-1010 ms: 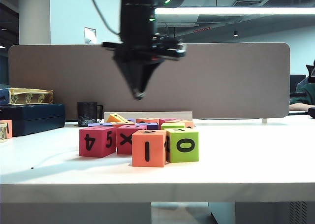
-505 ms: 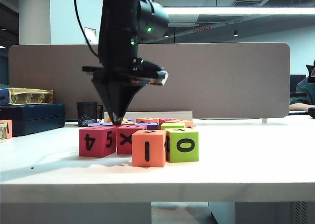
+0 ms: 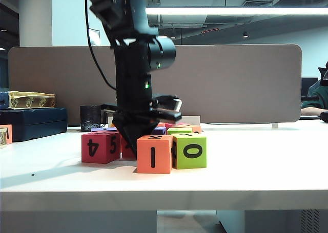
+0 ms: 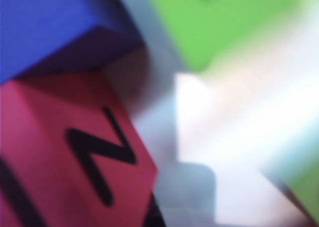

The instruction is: Select the appropriate blocks from the scattered letter blocks on the table and arrange them in a row to spell out "23".

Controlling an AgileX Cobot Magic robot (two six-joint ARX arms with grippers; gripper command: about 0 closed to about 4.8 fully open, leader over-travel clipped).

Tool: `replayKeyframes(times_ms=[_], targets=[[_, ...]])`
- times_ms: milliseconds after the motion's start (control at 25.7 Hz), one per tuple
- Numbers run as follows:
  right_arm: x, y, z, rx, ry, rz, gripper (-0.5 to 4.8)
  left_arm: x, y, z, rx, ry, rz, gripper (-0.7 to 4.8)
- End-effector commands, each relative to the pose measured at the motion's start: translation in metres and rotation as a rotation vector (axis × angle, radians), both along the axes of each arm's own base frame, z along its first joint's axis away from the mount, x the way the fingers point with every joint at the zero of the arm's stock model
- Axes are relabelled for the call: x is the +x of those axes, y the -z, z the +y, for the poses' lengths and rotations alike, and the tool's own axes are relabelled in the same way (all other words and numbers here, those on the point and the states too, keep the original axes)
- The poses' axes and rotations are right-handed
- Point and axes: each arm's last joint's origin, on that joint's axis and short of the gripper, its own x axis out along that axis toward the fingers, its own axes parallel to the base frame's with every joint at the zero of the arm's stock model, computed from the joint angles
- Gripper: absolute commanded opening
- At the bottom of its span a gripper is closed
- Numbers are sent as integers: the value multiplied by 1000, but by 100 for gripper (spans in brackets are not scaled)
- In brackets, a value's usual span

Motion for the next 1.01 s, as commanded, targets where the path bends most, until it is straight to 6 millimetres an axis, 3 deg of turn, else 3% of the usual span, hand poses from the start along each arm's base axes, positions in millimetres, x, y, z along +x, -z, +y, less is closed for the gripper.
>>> replayKeyframes(times_ms=[39,311,583,699,816,1010], targets=[[1,-2,0,-3,-1,-15,-1,14,2,4,43,-15,-121,16],[1,-2,0,-3,0,-15,-1,38,-10,20,8,-79,-238,16],[1,-2,0,-3,2,-15,-1,35,-36,20,28,-45,-200,16],[1,-2,0,-5,6,-16,-1,22,-65,12,-41,23,-131,16],[0,-1,0,-5,4,-12,-1,6,-84,12,-50,-51,-15,21],[0,-1,0,-5,5,-10,-1,-29,-96,8,-59,7,231,21]])
